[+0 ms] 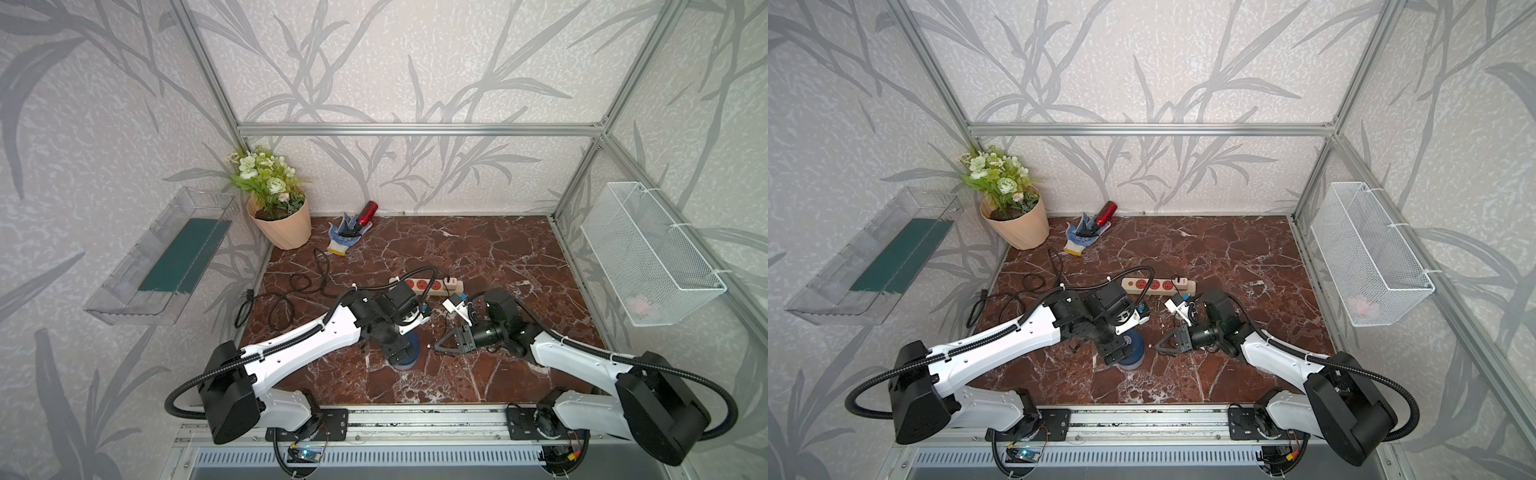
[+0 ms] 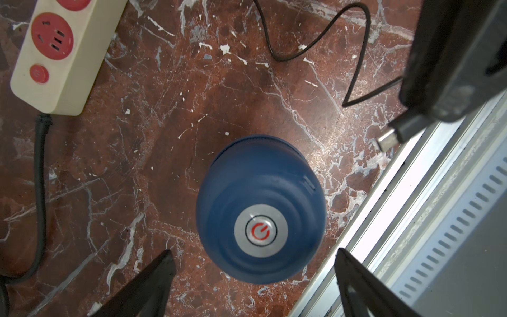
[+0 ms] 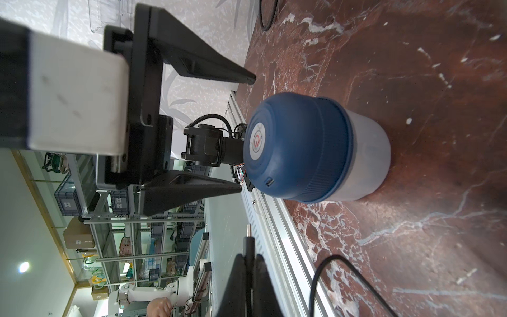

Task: Charge the cordless meat grinders
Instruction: Insert the charging cable into the cordless meat grinder.

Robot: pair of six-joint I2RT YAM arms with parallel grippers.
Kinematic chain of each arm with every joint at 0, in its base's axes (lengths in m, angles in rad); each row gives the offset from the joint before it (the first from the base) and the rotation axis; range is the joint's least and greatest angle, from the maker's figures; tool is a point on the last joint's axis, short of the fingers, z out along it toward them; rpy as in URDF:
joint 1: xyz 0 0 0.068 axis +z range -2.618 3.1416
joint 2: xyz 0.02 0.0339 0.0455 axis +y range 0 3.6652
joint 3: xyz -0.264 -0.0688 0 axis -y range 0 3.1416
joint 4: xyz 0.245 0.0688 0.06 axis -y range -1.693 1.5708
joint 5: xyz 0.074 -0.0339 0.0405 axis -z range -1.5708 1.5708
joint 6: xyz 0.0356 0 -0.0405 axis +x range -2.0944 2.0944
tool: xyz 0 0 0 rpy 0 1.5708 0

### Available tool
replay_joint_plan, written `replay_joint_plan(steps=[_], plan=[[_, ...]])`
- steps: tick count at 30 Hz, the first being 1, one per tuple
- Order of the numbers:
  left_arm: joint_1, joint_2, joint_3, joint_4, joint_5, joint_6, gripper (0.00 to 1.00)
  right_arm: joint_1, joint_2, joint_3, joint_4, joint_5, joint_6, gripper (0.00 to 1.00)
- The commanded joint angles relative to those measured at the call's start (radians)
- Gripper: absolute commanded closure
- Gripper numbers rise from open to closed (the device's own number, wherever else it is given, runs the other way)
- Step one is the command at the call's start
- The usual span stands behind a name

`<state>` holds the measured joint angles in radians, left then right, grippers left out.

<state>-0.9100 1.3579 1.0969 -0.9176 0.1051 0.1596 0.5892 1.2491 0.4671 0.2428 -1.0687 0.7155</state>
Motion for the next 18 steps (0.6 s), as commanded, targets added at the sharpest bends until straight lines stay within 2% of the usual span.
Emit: replay_joint_plan(steps=[1, 6, 10, 18], plan=[[-0.003, 0.014, -0.023, 0.048, 0.017, 0.060, 0.09, 0.018, 0.011, -0.008, 0.027, -0.019, 0.009, 0.98], [-0.003, 0.060, 0.002, -0.005, 0.049, 0.086, 0.09, 0.029, 0.025, -0.012, 0.043, -0.019, 0.016, 0.98], [-0.003, 0.065, -0.023, 0.029, 0.062, 0.095, 0.09, 0.032, 0.035, -0.012, 0.064, -0.019, 0.024, 0.98], [0.010, 0.059, -0.047, 0.059, 0.101, 0.086, 0.17, 0.043, 0.078, -0.010, 0.112, -0.022, 0.036, 0.98]])
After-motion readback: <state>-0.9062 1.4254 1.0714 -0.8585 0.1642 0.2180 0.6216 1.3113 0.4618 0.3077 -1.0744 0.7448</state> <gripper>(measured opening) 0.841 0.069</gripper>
